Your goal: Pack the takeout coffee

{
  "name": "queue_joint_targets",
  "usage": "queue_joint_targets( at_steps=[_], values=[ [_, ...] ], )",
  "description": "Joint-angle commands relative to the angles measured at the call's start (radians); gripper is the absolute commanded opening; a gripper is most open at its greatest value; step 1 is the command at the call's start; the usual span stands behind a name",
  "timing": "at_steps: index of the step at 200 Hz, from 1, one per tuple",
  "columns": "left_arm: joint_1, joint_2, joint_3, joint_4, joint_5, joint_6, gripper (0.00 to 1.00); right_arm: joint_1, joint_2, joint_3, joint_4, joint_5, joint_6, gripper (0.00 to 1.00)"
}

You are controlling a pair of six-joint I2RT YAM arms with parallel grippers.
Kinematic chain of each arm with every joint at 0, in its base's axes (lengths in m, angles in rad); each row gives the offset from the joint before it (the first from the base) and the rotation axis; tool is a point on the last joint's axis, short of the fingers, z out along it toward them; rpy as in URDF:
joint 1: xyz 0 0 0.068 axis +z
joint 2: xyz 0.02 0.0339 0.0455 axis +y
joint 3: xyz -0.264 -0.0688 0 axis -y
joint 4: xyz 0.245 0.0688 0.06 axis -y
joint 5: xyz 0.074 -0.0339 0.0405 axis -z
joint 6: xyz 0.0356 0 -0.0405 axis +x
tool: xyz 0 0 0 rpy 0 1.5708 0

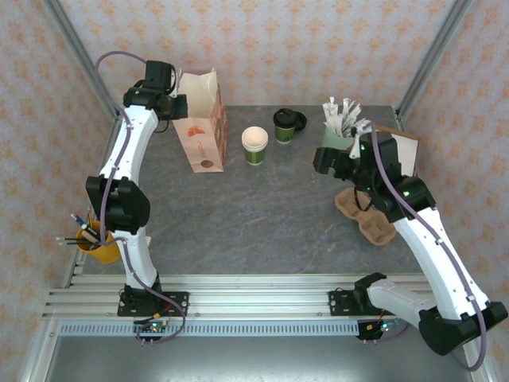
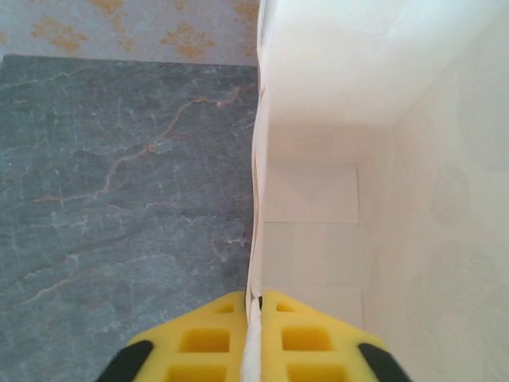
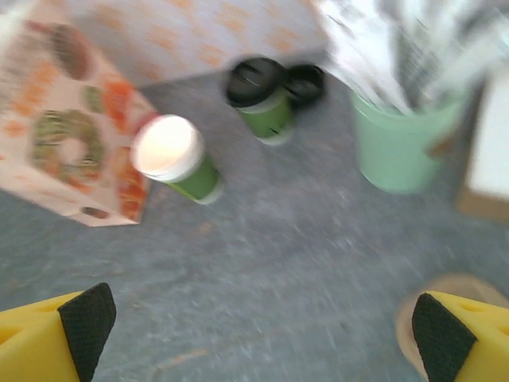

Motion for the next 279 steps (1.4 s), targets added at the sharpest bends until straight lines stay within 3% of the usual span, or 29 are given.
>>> queue_joint_targets(
  at_steps=[1, 49, 76, 121, 171, 197, 227, 279],
  values=[
    [-0.034, -0.151, -0.102, -0.023, 0.004, 0.008, 0.00, -0.111, -0.005, -0.084, -0.231, 0.053, 0.093, 1.00],
    [-0.142, -0.482, -0.477, 0.001, -0.022, -0.111, 0.00, -0.383, 0.129, -0.307, -0.225, 0.014, 0.202, 1.00],
    [-0.226, -0.632, -0.641, 0.004, -0.026, -0.117, 0.00, -0.425, 0.215, -0.372, -0.097, 0.017, 0.264, 1.00],
    [-0.298, -0.804, -0.816, 0.093, 0.094, -0.072, 0.00, -0.428, 0.402, -0.352, 0.038, 0.026, 0.261, 0.98],
    [-0.373, -0.819, -0.840, 0.138, 0.023, -0.248, 0.00, -0.423, 0.525, -0.324, 0.100, 0.022, 0.283, 0.89],
    [-0.433, -0.802, -0.829, 0.121, -0.039, -0.402, 0.00, -0.414, 0.566, -0.316, 0.121, 0.064, 0.281, 0.76],
    [-0.534, -0.772, -0.795, 0.089, -0.126, -0.491, 0.02, -0.398, 0.577, -0.321, 0.140, 0.089, 0.278, 0.68],
    [-0.578, -0.692, -0.745, 0.022, -0.200, -0.445, 0.03, -0.361, 0.499, -0.313, 0.086, 0.072, 0.251, 0.84]
  ],
)
